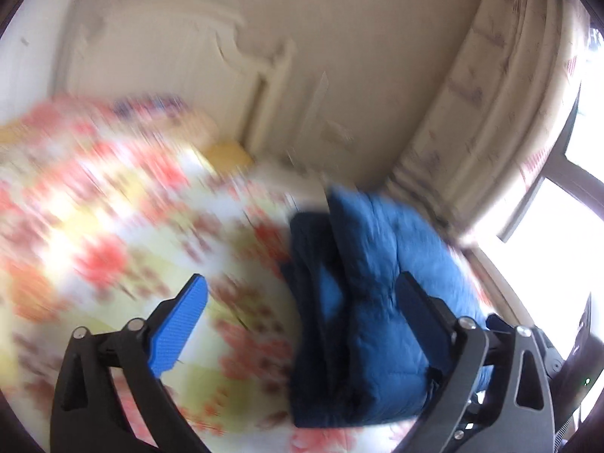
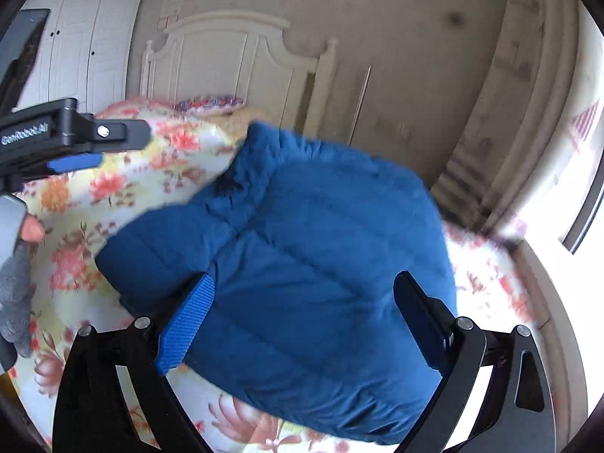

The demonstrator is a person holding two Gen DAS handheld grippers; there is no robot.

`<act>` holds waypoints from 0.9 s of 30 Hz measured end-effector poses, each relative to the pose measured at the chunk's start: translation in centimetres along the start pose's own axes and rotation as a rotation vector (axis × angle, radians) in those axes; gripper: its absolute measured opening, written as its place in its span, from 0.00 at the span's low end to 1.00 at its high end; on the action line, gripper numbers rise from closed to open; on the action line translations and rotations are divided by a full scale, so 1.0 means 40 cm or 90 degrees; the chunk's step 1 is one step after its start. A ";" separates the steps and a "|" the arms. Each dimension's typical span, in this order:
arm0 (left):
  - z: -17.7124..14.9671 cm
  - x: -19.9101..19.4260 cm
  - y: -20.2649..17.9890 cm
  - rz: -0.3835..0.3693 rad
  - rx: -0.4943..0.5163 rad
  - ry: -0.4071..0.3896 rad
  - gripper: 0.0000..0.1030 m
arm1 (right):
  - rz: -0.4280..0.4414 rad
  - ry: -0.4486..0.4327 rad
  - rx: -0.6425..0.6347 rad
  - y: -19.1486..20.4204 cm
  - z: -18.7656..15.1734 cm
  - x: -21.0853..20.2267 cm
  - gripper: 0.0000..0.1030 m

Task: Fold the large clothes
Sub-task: 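Lower the folded jacket onto the bed and open both grippers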

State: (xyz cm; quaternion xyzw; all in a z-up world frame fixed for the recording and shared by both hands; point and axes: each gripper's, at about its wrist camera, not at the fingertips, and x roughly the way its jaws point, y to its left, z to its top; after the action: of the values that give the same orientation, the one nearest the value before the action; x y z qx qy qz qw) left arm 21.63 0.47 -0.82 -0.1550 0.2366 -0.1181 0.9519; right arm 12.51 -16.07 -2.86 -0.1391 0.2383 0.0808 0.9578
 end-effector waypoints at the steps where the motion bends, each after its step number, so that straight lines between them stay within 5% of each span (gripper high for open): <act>1: 0.016 -0.045 0.002 0.014 -0.010 -0.044 0.98 | 0.016 -0.004 -0.004 0.013 0.009 -0.004 0.90; 3: 0.041 -0.113 -0.001 0.036 -0.011 -0.101 0.98 | 0.041 0.019 -0.023 0.042 0.008 0.010 0.90; 6: 0.070 -0.137 -0.043 0.104 0.059 -0.085 0.98 | 0.039 0.059 -0.038 0.065 -0.027 0.068 0.90; 9: 0.068 -0.161 -0.075 0.150 0.135 -0.061 0.98 | 0.070 0.050 0.016 0.053 -0.035 0.020 0.90; 14: 0.048 -0.196 -0.114 0.184 0.161 -0.055 0.98 | 0.101 -0.037 0.145 -0.035 -0.007 -0.156 0.91; 20: 0.006 -0.247 -0.203 0.159 0.205 -0.083 0.98 | 0.014 -0.131 0.166 -0.106 0.015 -0.365 0.94; 27: -0.033 -0.290 -0.286 0.128 0.246 -0.091 0.98 | -0.030 -0.190 0.189 -0.154 0.012 -0.491 0.95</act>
State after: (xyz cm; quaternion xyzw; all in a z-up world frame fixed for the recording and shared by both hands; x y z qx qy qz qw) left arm 9.29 -6.96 6.89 0.0464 0.1555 -0.0544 0.9852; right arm -3.06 -23.52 8.34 0.0113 0.1001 0.0424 0.9940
